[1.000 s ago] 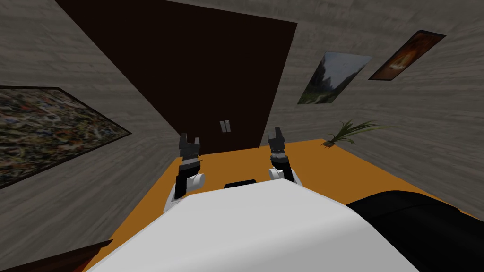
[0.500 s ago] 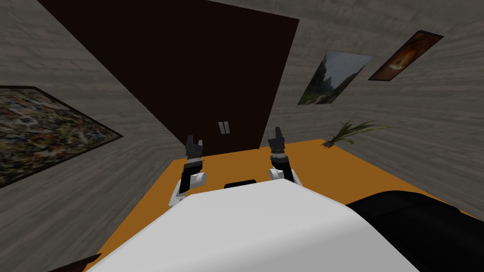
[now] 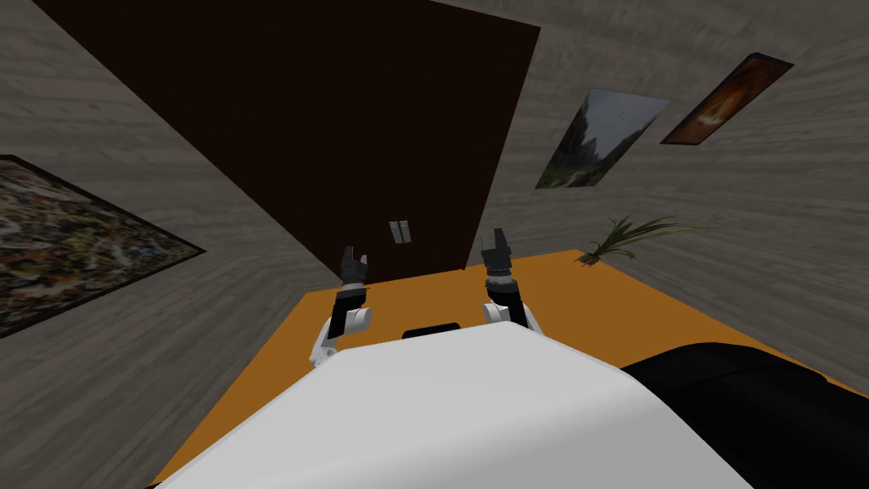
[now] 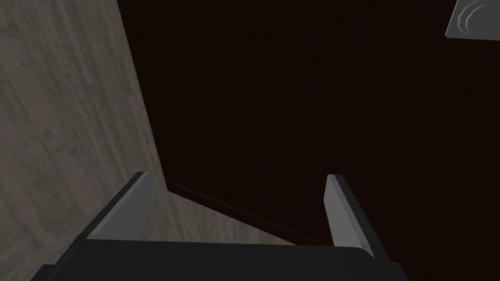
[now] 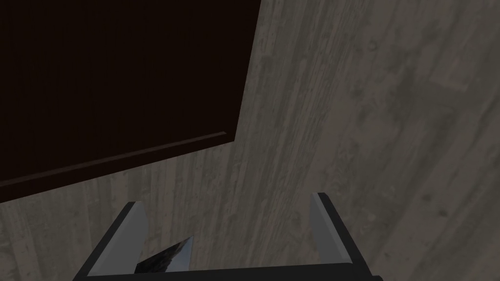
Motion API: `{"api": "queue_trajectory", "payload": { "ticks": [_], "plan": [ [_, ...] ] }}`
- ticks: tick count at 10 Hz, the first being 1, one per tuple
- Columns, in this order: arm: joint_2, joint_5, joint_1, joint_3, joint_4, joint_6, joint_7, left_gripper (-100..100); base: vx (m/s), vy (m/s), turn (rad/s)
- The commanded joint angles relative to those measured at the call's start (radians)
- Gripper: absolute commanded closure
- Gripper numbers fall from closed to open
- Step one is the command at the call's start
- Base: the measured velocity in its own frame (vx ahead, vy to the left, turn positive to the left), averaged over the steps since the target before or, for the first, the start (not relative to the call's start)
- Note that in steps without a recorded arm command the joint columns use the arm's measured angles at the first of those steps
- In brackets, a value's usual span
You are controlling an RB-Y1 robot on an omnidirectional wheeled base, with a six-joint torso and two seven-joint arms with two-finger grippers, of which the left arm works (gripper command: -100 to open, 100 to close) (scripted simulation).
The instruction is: Pull the door open
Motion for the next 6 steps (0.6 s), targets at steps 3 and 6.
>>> {"api": "queue_trajectory", "payload": {
  "ticks": [3, 6],
  "plan": [
    [0.012, -0.002, -0.046, 0.011, 0.097, 0.018, 0.004, -100, 0.100, -0.008, -0.031],
    [0.022, -0.002, -0.082, 0.021, 0.175, 0.030, 0.008, -100, 0.097, 0.009, -0.035]
  ]
}}
